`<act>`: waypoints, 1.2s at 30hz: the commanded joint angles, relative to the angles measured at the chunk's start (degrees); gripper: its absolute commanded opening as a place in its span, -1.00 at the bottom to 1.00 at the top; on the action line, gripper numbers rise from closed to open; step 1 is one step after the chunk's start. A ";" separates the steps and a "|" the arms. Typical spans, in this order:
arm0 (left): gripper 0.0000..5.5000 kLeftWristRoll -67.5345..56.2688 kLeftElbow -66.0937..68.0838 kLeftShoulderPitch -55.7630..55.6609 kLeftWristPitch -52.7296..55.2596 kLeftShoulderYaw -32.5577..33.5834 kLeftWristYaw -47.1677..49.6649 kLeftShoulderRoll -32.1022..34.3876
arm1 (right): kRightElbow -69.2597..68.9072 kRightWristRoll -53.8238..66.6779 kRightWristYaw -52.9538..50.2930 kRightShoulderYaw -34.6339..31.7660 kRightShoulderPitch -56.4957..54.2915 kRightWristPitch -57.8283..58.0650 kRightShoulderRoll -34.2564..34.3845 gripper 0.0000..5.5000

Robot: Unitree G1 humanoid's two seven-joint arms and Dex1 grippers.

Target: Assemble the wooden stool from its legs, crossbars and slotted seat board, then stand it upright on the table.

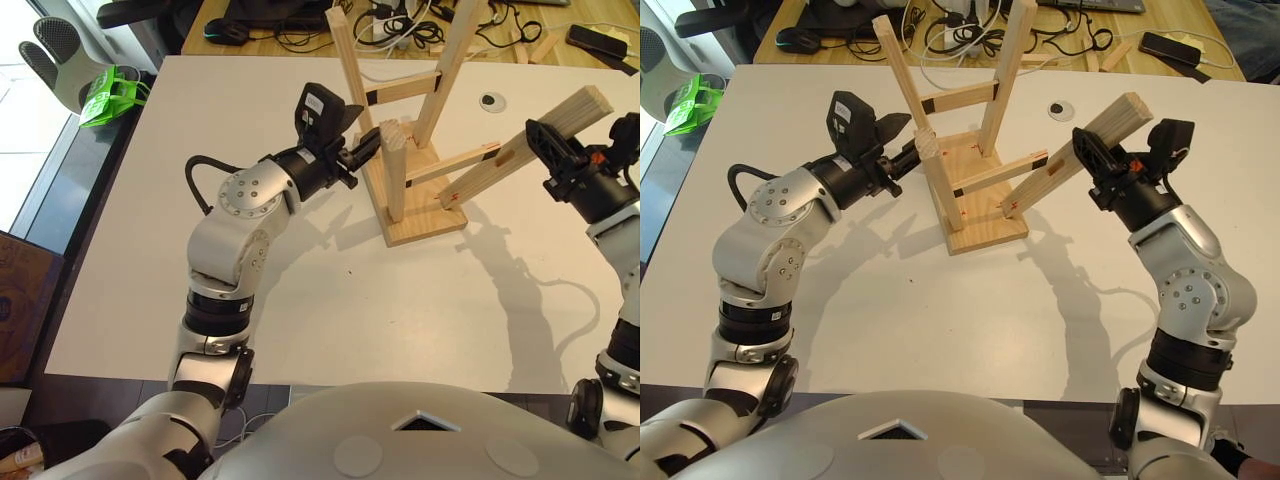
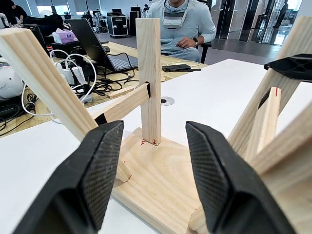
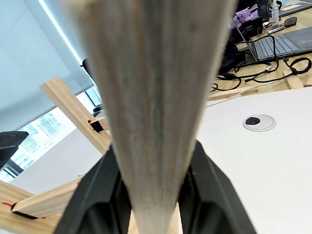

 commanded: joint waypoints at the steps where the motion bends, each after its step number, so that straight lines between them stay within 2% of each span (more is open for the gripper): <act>1: -0.15 0.35 0.44 -0.45 -0.03 0.46 0.29 -0.18 | 0.12 -3.63 1.02 4.13 -0.08 1.66 -2.12 -0.64; 10: -0.15 0.59 0.58 -0.84 -0.18 0.44 0.24 -0.39 | 4.99 -0.44 1.97 5.07 -5.93 9.15 -2.27 -0.64; 16: -0.15 0.60 0.78 -1.19 -0.14 0.37 0.31 -0.57 | 4.40 -2.49 4.57 8.65 -8.67 10.71 -4.39 -0.64; 27: -0.15 0.54 0.64 -1.54 0.01 0.43 0.79 -0.92 | -2.84 -8.52 3.00 12.09 -6.34 6.95 -4.08 -0.64; 31: -0.15 0.54 0.46 -1.60 0.07 0.46 0.83 -0.88 | 0.35 -6.81 2.18 9.73 -7.46 7.90 -2.73 -0.64; 36: -0.15 0.32 -0.03 -1.96 0.56 0.72 1.13 -0.94 | 3.54 -7.36 3.85 10.37 -6.57 7.51 -2.19 -0.64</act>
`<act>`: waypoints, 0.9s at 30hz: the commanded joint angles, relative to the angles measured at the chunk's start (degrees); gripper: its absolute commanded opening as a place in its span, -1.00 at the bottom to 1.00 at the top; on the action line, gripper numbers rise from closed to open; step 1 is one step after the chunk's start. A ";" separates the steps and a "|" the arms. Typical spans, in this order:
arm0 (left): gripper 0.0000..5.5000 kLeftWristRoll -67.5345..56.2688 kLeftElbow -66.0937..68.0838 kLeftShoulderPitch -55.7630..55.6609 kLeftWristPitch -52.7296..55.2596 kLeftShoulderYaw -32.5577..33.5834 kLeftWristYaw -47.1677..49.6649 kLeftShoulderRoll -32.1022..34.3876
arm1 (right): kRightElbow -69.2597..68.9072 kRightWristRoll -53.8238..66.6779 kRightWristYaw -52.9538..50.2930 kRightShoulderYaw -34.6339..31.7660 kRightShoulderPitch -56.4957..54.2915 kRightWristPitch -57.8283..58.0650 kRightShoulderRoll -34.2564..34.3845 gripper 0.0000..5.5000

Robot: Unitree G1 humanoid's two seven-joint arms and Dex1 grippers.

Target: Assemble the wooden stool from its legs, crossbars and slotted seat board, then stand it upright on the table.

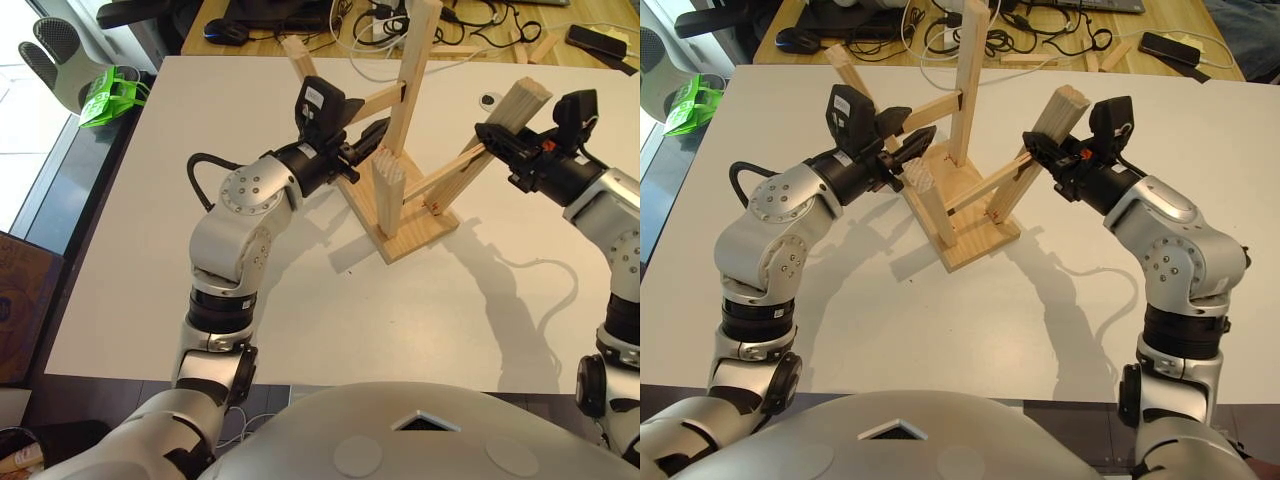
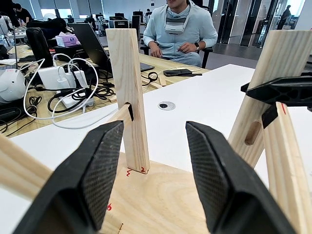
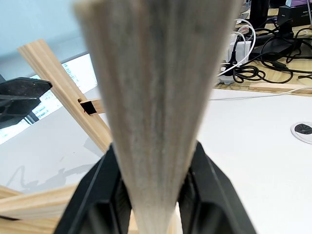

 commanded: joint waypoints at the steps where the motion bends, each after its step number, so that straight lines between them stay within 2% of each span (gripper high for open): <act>1: -0.15 0.24 -0.56 -1.06 0.73 0.35 0.27 0.15 | 3.23 -2.37 0.54 1.69 1.65 0.59 0.17 -0.64; 11: -0.15 0.08 -0.32 -1.56 0.86 0.40 -0.27 0.46 | 2.91 0.27 -1.54 -1.61 1.08 2.39 2.23 -0.64; 12: -0.15 0.09 -0.34 -1.54 0.85 0.38 -0.27 0.46 | 2.55 -0.85 -1.12 -0.74 1.21 2.20 1.32 -0.50; 15: -0.15 0.09 -0.22 -1.68 0.81 0.44 -0.28 0.45 | 1.42 -4.06 0.35 2.51 2.17 1.87 -1.46 -0.34; 20: -0.15 0.11 -0.23 -1.74 0.72 0.55 0.03 0.16 | 2.15 -11.11 0.90 8.85 2.97 1.35 -5.49 -0.34; 24: -0.15 0.10 -0.21 -1.67 0.80 0.72 0.35 -0.01 | 1.56 -2.57 -0.12 1.56 0.15 2.42 0.86 -0.34; 27: -0.15 0.03 -0.35 -1.64 0.87 0.79 0.45 -0.14 | 0.23 1.17 0.34 -1.81 -1.34 1.30 3.13 -0.34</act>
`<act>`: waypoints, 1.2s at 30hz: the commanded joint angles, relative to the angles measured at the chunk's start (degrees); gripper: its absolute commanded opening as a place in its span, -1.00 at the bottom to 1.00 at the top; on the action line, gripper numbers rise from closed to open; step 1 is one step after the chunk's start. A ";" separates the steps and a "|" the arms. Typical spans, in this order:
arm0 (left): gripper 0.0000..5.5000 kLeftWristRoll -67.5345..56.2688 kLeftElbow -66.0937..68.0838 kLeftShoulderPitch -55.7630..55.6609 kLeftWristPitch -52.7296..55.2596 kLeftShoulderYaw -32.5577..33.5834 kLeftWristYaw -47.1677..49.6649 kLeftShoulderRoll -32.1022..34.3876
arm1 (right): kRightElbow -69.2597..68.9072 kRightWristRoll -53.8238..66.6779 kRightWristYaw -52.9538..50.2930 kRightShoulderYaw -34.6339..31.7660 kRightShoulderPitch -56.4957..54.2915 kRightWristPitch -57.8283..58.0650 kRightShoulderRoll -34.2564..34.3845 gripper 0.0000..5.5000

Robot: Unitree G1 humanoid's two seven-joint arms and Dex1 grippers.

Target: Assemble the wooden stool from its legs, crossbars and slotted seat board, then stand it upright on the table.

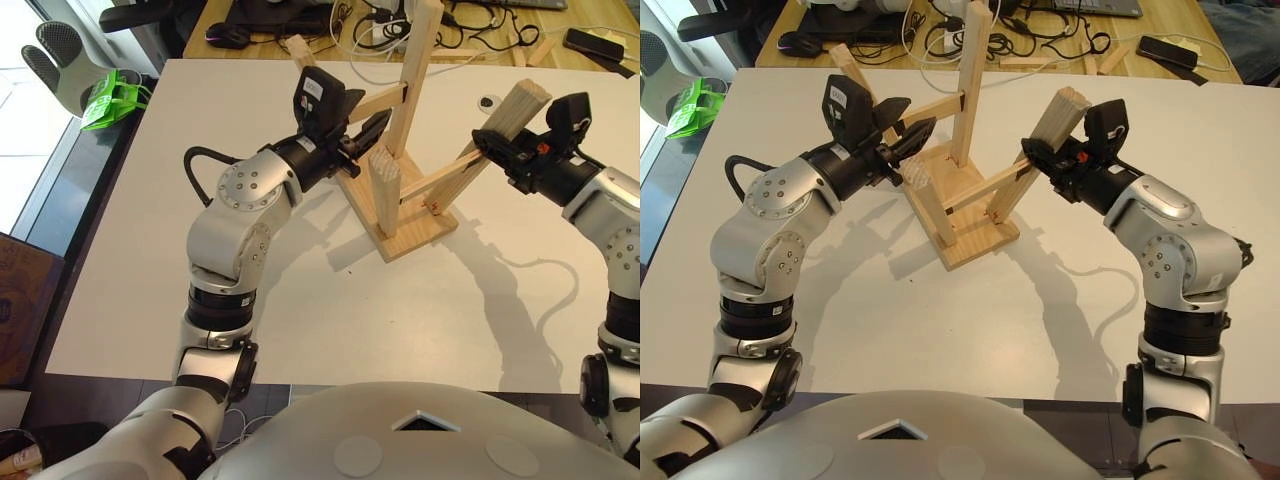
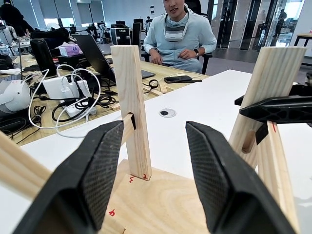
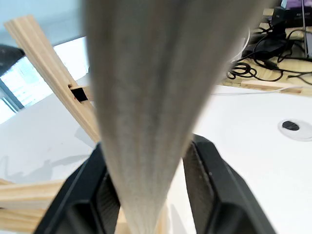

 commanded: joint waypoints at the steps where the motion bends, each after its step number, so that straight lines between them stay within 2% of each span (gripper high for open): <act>1: -0.15 0.12 0.18 -0.56 0.65 0.41 0.34 -0.08 | -0.97 4.28 0.16 -3.30 -1.05 0.38 3.05 -0.34; 7: -0.15 -0.09 0.11 -0.59 0.68 0.73 0.45 -0.55 | -1.23 7.26 -1.08 -5.55 -1.19 2.31 3.71 -0.34; 11: -0.15 -0.10 -0.15 -0.62 0.65 0.90 0.55 -0.75 | -1.01 4.46 -1.55 -5.10 1.64 1.32 2.78 -0.57; 13: -0.15 -0.03 -0.13 -0.67 0.61 1.01 0.61 -0.77 | -1.72 3.11 -1.24 -4.31 3.39 0.10 2.84 -0.61; 20: -0.15 0.09 -0.10 -0.85 0.65 1.02 0.88 -0.95 | -4.31 0.13 -0.65 -1.19 8.15 -4.58 4.14 -0.63; 27: -0.15 0.14 -0.14 -0.83 0.60 1.02 1.01 -0.90 | -0.30 0.06 -2.32 -0.76 1.27 -3.84 4.57 -0.63; 30: -0.15 0.05 -0.20 -0.90 0.73 0.92 0.89 -0.85 | -0.62 -0.01 -2.58 -0.91 0.84 -3.01 3.85 -0.39; 34: -0.15 0.04 -0.02 -0.95 0.65 0.93 0.87 -0.89 | -1.80 -1.05 -1.37 -0.11 2.37 -2.65 2.21 -0.18; 36: -0.15 0.01 0.06 -0.98 0.61 0.93 0.85 -0.95 | -1.77 -2.08 -0.86 0.29 3.03 -3.14 1.55 -0.16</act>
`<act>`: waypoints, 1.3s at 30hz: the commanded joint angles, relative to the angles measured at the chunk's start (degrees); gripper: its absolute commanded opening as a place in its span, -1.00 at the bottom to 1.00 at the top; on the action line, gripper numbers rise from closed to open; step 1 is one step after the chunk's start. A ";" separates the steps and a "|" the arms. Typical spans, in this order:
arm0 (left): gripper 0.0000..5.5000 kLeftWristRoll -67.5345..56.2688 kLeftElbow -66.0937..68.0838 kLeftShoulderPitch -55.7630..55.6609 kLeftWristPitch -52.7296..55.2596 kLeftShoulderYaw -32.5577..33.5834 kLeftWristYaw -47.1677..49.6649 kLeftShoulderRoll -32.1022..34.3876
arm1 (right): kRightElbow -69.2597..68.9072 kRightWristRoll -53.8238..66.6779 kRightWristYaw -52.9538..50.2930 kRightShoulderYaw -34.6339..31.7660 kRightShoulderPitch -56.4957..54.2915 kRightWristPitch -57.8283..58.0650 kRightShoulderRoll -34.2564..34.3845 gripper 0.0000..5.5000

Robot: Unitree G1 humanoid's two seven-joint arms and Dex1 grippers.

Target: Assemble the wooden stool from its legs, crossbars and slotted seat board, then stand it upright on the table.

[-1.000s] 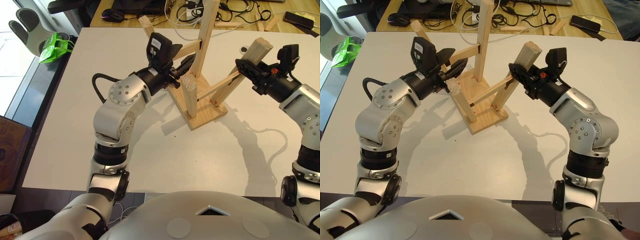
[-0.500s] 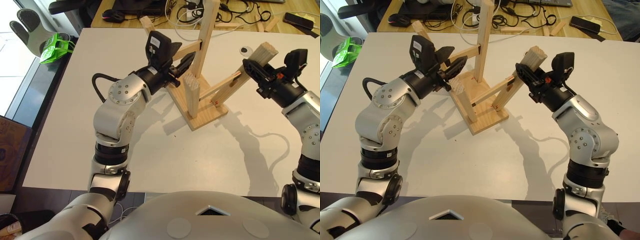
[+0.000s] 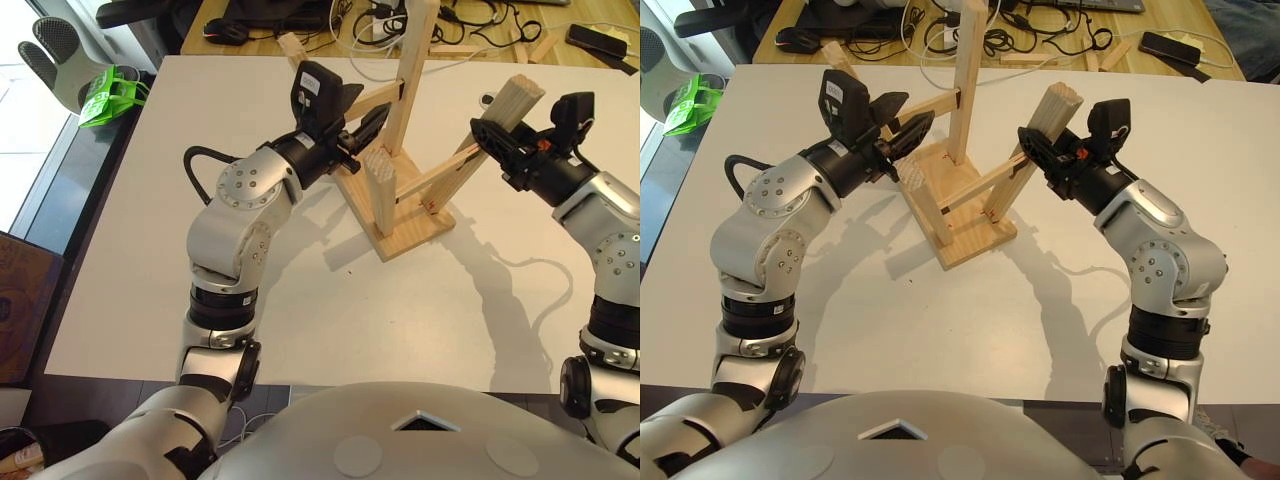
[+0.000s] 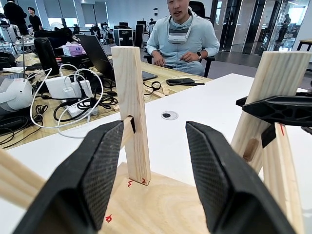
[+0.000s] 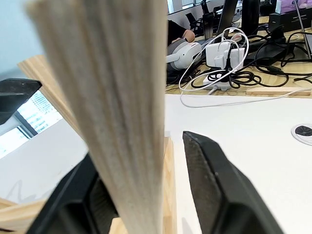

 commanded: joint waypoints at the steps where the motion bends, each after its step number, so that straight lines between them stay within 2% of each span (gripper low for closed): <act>1: -0.15 0.03 0.17 -0.75 0.58 0.15 0.16 -0.08 | -0.23 -2.93 0.45 1.55 1.69 0.14 -1.81 -0.16; 6: -0.15 0.09 0.14 -0.77 0.57 0.13 0.22 -0.09 | 1.17 -3.19 -1.28 -0.40 -0.55 -1.58 0.22 -0.16; 8: -0.15 0.11 0.11 -0.78 0.57 0.14 0.28 -0.12 | 1.27 -4.83 -0.14 0.76 -0.35 -2.84 -0.31 -0.16; 17: -0.15 -0.02 0.16 -0.94 0.47 -0.03 0.40 -0.31 | -0.28 4.61 -0.27 -6.00 -1.81 -0.92 2.65 -0.16; 24: -0.15 -0.27 0.15 -0.66 0.39 0.15 0.39 -0.70 | -2.54 2.85 5.18 -4.18 4.32 -0.84 -2.42 -0.16; 33: -0.15 -0.04 -0.15 -0.28 0.32 0.31 0.54 -0.55 | -1.15 -0.70 6.86 -0.85 4.20 -2.76 -2.90 -0.16; 39: -0.15 -0.15 -0.30 -0.57 0.66 0.43 0.76 -0.65 | 0.75 -9.95 7.55 6.70 5.90 -4.08 -7.23 -0.16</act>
